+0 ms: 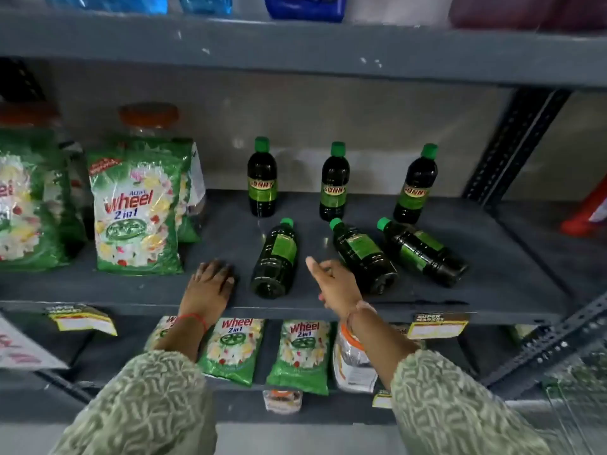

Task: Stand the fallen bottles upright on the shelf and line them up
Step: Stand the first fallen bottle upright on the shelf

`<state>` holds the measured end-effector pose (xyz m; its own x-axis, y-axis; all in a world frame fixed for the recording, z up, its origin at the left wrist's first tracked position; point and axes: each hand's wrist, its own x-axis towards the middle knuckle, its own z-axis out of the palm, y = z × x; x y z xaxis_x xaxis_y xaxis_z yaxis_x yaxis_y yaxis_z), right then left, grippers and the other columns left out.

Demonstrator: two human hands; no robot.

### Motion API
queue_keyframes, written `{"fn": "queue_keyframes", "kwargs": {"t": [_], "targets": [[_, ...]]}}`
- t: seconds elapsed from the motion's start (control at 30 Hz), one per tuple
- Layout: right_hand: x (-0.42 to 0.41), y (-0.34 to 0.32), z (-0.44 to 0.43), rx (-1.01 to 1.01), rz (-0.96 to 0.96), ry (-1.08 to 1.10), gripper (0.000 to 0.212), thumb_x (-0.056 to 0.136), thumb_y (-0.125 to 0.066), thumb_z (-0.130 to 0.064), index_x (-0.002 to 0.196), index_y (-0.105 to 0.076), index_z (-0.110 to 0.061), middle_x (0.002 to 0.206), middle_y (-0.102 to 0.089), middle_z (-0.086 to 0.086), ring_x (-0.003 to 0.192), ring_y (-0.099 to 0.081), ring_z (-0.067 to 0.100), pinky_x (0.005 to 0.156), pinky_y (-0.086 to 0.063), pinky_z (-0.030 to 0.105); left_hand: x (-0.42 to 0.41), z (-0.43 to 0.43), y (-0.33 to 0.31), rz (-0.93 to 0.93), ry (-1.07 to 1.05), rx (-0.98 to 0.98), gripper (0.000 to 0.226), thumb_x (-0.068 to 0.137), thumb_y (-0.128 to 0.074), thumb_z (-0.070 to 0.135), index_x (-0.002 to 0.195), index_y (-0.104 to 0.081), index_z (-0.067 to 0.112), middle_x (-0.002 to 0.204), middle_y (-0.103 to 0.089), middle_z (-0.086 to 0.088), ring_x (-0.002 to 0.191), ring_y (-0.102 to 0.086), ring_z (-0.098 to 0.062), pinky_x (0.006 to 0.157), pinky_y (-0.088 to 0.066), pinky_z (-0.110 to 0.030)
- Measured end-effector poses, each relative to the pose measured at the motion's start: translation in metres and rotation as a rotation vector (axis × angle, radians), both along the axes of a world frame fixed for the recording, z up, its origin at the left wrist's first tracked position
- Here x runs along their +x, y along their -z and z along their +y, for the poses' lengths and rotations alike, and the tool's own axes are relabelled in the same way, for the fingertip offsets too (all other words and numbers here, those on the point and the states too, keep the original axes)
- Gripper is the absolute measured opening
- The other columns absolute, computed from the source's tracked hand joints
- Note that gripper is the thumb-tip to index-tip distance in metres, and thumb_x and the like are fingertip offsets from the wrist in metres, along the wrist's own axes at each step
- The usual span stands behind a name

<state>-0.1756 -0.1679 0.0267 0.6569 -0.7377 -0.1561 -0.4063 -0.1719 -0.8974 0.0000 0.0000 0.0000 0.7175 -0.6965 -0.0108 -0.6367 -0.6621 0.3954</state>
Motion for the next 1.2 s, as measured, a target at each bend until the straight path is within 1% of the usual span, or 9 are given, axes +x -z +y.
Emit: {"fn": "queue_keyframes", "kwargs": {"t": [0.07,0.23,0.3,0.4,0.63,0.83,0.97,1.1,1.2], "targets": [[0.024,-0.012,0.001,0.162,0.046,0.005,0.078,0.068,-0.051,-0.076,0.113,-0.054,-0.012,0.107,-0.059,0.006,0.067,-0.061,0.019,0.047,-0.048,0.023,0.004,-0.004,0.002,-0.040,-0.026,0.096,0.055,0.096,-0.023,0.038,0.146,-0.025,0.015,0.158,-0.018,-0.007,0.147,-0.012,-0.029,0.120,-0.013,-0.041],[0.079,-0.032,0.015,0.291,0.209,-0.015,0.089,0.051,-0.074,-0.065,0.117,-0.056,-0.008,0.108,-0.063,0.008,0.088,-0.064,0.029,0.051,-0.055,0.031,-0.002,-0.004,0.008,-0.147,-0.032,0.093,0.080,0.076,-0.001,0.052,0.146,-0.024,0.020,0.157,-0.022,-0.005,0.146,-0.018,-0.029,0.117,-0.017,-0.042],[0.092,-0.024,0.014,0.239,0.215,0.020,0.083,0.045,-0.075,-0.060,0.111,-0.061,-0.011,0.108,-0.067,0.008,0.089,-0.066,0.029,0.061,-0.060,0.042,0.000,-0.005,0.007,-0.122,-0.048,0.115,0.071,0.081,-0.009,0.046,0.147,-0.021,0.022,0.159,-0.018,-0.002,0.147,-0.015,-0.027,0.119,-0.015,-0.041],[0.094,-0.020,0.010,0.105,0.120,0.081,0.065,0.054,-0.074,-0.056,0.100,-0.065,-0.010,0.100,-0.068,0.009,0.093,-0.066,0.030,0.077,-0.058,0.044,-0.001,-0.005,0.007,-0.130,-0.051,0.105,0.069,0.082,-0.013,0.043,0.147,-0.022,0.022,0.158,-0.019,-0.002,0.147,-0.014,-0.027,0.119,-0.014,-0.040],[0.071,-0.015,-0.002,-0.359,-0.150,0.129,0.081,0.065,-0.078,-0.042,0.124,-0.036,-0.007,0.111,-0.062,0.013,0.097,-0.063,0.033,0.078,-0.054,0.041,-0.002,-0.006,0.008,-0.121,-0.051,0.103,0.067,0.084,-0.011,0.044,0.147,-0.021,0.023,0.159,-0.018,-0.001,0.147,-0.012,-0.026,0.119,-0.012,-0.040],[0.058,0.000,0.003,-0.378,-0.226,0.089,0.083,0.062,-0.082,-0.032,0.128,-0.038,-0.006,0.118,-0.056,0.010,0.106,-0.058,0.025,0.085,-0.051,0.035,-0.001,-0.016,0.001,-0.035,-0.067,0.126,0.053,0.097,-0.028,0.024,0.148,-0.018,0.015,0.160,-0.012,-0.006,0.148,-0.006,-0.027,0.121,-0.008,-0.039],[0.060,0.007,0.000,-0.451,-0.151,0.101,0.110,0.047,-0.086,-0.047,0.134,-0.033,-0.004,0.129,-0.043,0.017,0.122,-0.041,0.033,0.106,-0.036,0.047,-0.005,-0.023,0.003,-0.066,-0.052,0.144,0.055,0.098,-0.024,0.032,0.148,-0.011,0.014,0.160,-0.006,-0.003,0.148,-0.002,-0.023,0.121,-0.006,-0.040],[0.060,0.014,-0.003,-0.306,-0.164,0.084,0.096,0.050,-0.078,-0.038,0.131,-0.031,-0.019,0.122,-0.057,0.009,0.114,-0.054,0.029,0.099,-0.042,0.052,-0.005,-0.024,0.001,-0.072,-0.047,0.175,0.057,0.098,-0.023,0.038,0.149,-0.008,0.016,0.161,-0.005,0.001,0.148,-0.002,-0.023,0.121,-0.006,-0.040],[0.058,0.018,-0.007,-0.205,-0.184,0.040,0.100,0.051,-0.073,-0.046,0.135,-0.019,-0.032,0.132,-0.052,0.004,0.125,-0.044,0.031,0.110,-0.029,0.052,-0.005,-0.025,0.001,-0.064,-0.052,0.178,0.057,0.098,-0.022,0.038,0.149,-0.008,0.016,0.161,-0.005,0.001,0.148,-0.002,-0.023,0.121,-0.006,-0.040]]}}
